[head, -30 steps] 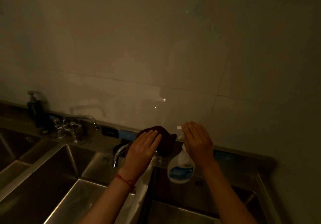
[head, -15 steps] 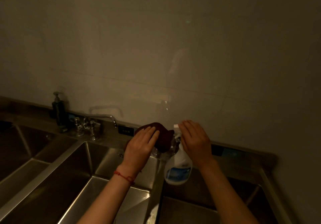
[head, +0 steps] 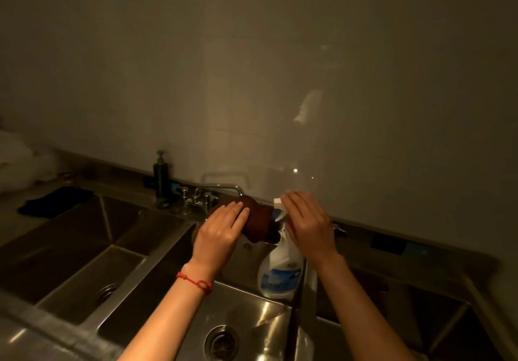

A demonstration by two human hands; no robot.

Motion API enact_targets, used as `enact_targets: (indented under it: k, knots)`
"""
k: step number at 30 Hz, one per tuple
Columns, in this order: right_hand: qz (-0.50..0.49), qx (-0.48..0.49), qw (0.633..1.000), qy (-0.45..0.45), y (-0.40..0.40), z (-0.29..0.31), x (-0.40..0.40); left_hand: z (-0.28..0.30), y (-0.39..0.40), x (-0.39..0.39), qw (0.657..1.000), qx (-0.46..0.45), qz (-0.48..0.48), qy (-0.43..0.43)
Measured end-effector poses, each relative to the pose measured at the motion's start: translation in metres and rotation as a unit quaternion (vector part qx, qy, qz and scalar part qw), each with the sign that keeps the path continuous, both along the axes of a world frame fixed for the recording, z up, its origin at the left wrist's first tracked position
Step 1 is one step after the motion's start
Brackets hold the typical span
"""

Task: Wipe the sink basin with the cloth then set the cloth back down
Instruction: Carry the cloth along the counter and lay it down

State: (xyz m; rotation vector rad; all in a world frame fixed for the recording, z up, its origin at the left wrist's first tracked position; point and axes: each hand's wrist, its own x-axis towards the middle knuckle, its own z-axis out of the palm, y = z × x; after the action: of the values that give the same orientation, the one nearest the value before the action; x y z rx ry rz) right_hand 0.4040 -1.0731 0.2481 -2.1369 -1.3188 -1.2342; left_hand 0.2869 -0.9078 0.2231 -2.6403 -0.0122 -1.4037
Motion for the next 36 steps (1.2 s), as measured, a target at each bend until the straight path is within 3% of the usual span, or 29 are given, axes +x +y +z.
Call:
enact_targets:
  k: [18,24,36]
  knots:
    - [0.165,0.040,0.985,-0.023,0.166,0.002,-0.128,-0.003,0.122,-0.178,0.985,0.045,0.168,0.001]
    - [0.241,0.035,0.970,-0.015,0.222,0.001,-0.145,-0.001,0.151,-0.209,0.971,-0.002,0.237,0.029]
    - [0.350,0.029,0.936,-0.015,0.317,0.002,-0.156,-0.005,0.209,-0.241,0.942,0.054,0.331,0.008]
